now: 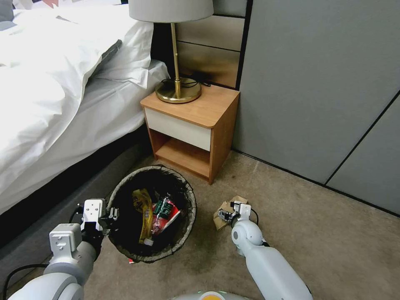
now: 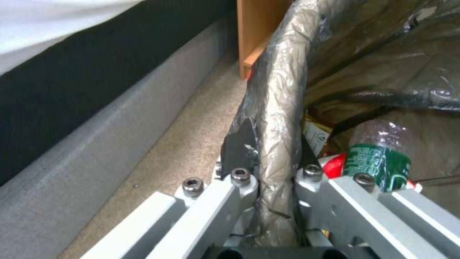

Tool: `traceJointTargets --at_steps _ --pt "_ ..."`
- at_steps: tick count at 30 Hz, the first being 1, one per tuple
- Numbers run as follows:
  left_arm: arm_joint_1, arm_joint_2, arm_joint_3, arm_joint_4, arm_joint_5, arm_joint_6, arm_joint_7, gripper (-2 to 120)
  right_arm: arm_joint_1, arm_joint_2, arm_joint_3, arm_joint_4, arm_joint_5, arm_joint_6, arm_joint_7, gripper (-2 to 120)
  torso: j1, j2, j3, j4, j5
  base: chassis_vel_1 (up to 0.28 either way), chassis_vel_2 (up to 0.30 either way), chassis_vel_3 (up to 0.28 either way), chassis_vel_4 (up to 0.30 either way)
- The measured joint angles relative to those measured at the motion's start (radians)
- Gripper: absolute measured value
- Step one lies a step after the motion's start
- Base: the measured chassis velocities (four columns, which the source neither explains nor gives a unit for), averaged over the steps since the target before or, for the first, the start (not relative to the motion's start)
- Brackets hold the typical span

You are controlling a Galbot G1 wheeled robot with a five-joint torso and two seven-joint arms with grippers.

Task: Pick up the trash bin, then pick up the garbage from the floor and place it into the trash bin.

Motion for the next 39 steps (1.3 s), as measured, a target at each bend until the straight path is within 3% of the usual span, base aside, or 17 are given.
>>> traceJointTargets --at_steps 3,5,7,23,39 --pt "0.000 0.000 0.000 0.000 0.000 0.000 0.000 1 -0.003 -0.002 -0.001 0.007 -0.002 0.001 -0.001 68 0.000 0.000 0.000 0.0000 0.0000 0.000 0.000 0.000 0.000" --pt "0.000 0.000 0.000 0.000 0.000 0.000 0.000 1 -0.003 -0.002 -0.001 0.008 -0.002 0.001 -0.001 67 0.000 0.000 0.000 -0.0001 0.0000 0.000 0.000 0.000 0.000" --pt "0.000 0.000 0.000 0.000 0.000 0.000 0.000 1 -0.003 -0.002 -0.002 0.012 -0.004 0.002 -0.004 52 0.000 0.000 0.000 -0.0001 0.0000 0.000 0.000 0.000 0.000" --pt "0.000 0.000 0.000 0.000 0.000 0.000 0.000 1 -0.006 -0.001 0.000 0.011 -0.033 0.018 -0.021 0 0.000 0.000 0.000 -0.0001 -0.0001 0.000 0.000 0.000 0.000" --pt "0.000 0.000 0.000 0.000 0.000 0.000 0.000 1 -0.022 -0.015 0.007 0.043 -0.031 0.035 -0.018 0 0.000 0.000 0.000 0.0000 0.0001 0.000 0.000 0.000 0.000"
